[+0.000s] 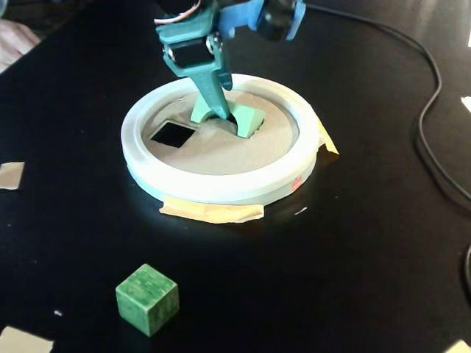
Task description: Pick up the U shape block and drop it in corresponding U shaped hole
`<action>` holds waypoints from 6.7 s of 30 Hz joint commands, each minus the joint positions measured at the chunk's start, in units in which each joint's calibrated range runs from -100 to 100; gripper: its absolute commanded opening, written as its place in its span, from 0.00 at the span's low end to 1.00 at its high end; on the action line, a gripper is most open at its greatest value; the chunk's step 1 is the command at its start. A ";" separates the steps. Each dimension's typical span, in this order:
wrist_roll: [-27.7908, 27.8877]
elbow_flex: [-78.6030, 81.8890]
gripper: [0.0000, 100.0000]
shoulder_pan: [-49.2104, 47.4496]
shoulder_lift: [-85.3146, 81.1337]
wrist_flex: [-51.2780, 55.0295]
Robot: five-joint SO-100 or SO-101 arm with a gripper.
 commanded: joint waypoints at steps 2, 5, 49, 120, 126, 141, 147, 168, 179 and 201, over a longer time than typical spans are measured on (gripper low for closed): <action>1.90 -4.74 0.44 0.36 -6.78 4.06; 2.00 -5.01 0.48 0.36 -11.61 12.48; 1.86 -13.30 1.00 -12.87 -3.28 -10.90; 2.64 -27.23 1.00 -14.25 15.35 -6.48; 2.83 -27.32 1.00 -11.12 14.72 3.55; 2.30 -27.41 1.00 -11.00 15.08 8.47; -0.05 -27.32 1.00 -11.00 15.35 9.78; -1.17 -28.14 1.00 -12.37 17.41 4.16; -2.44 -28.42 1.00 -12.87 18.12 3.05; 22.86 -44.26 1.00 -0.89 11.58 4.66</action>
